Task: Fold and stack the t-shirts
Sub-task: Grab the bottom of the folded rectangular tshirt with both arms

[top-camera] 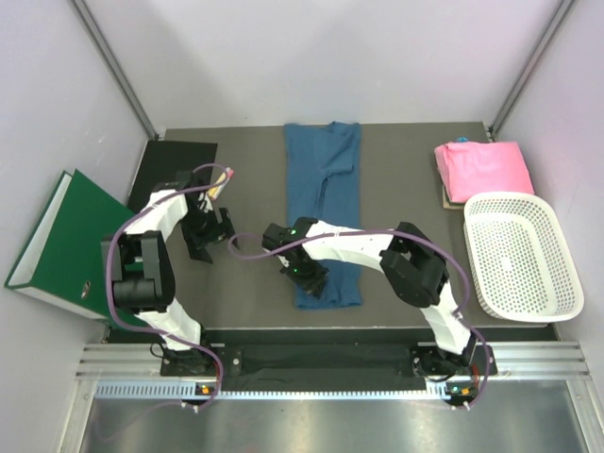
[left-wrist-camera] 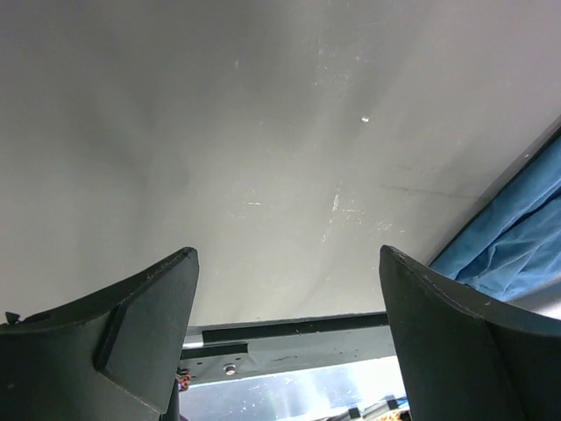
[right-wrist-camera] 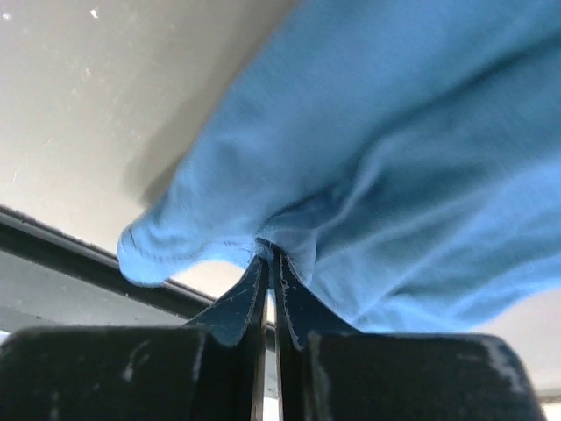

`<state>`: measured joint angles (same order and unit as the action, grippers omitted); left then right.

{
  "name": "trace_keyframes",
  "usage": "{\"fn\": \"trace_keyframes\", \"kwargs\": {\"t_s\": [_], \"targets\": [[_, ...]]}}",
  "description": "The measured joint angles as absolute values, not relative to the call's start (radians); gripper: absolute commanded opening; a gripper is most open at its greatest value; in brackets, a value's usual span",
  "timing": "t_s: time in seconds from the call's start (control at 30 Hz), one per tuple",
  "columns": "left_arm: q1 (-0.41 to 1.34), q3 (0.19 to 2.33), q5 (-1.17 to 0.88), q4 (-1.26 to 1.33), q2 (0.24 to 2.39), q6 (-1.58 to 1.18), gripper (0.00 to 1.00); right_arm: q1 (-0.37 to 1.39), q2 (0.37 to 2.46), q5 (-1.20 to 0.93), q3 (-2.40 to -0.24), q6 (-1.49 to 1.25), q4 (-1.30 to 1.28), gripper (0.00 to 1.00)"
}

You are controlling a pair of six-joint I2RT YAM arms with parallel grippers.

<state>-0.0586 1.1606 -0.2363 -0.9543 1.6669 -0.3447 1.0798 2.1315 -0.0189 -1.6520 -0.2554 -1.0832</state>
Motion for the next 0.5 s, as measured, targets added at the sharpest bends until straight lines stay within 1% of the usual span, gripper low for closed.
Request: {"fn": "trace_keyframes", "kwargs": {"t_s": [0.1,0.37,0.5], "targets": [[-0.059,1.151,-0.245,-0.953,1.667,-0.345,0.88,1.079,2.078,-0.001,-1.621,-0.283,-1.077,0.0],[-0.059,1.15,-0.267,-0.946,1.678,-0.344,0.88,1.069,1.837,0.012,-1.51,-0.387,-1.061,0.0],[-0.059,1.149,-0.276,-0.943,1.703,-0.341,0.88,1.064,1.772,0.012,-1.428,-0.435,-1.059,0.01]]}}
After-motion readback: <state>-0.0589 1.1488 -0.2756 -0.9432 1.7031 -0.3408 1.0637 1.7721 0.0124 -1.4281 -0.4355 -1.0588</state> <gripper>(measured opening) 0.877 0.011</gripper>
